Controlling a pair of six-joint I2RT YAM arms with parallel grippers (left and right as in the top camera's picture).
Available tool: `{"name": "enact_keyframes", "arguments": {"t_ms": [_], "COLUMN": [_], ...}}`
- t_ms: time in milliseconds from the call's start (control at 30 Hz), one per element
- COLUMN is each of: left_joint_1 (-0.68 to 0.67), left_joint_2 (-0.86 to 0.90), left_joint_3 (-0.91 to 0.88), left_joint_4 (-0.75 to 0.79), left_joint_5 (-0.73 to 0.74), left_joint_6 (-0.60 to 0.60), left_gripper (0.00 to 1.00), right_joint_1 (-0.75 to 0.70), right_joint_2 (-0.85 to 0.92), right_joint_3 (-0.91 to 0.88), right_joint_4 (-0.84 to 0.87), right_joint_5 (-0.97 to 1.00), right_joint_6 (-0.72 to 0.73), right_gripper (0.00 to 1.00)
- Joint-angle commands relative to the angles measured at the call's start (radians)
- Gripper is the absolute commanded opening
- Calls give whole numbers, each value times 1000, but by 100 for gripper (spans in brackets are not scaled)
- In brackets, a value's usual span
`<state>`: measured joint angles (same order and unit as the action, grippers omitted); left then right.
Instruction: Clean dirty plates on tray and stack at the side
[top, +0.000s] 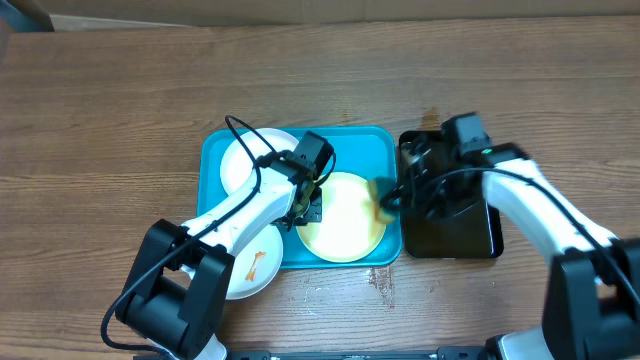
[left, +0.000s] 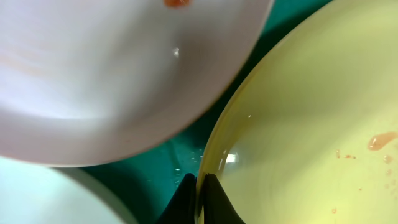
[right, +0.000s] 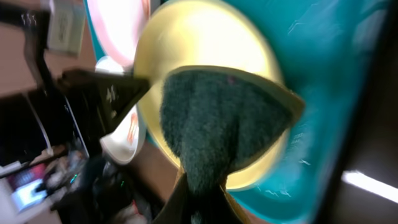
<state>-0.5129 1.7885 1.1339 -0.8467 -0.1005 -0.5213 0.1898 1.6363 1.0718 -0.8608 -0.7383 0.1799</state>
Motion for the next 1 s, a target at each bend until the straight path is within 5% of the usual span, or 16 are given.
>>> {"name": "enact_keyframes", "arguments": {"t_ms": [0,333,667,967], "left_joint_1": [1,-70,-330,-459], "left_joint_2": [-50,-150,-164,-164], "left_joint_3": [85,286,321,321], "left_joint_4": [-42,-175,-167,-174], "left_joint_5": [-148,-513,-1081,-1332], "left_joint_6": [1,14,164,186], "left_gripper": [4,4,4,4], "right_joint_1": [-60,-188,-185,-185], "right_joint_2": [-103,-136,-135,-135], "right_joint_3": [104,105,-99,-315], "right_joint_4": [-71,-217,-73,165], "right_joint_5": [211,584,589,589], "right_joint_6": [-4,31,102,135], "right_gripper": [4,4,5,62]}}
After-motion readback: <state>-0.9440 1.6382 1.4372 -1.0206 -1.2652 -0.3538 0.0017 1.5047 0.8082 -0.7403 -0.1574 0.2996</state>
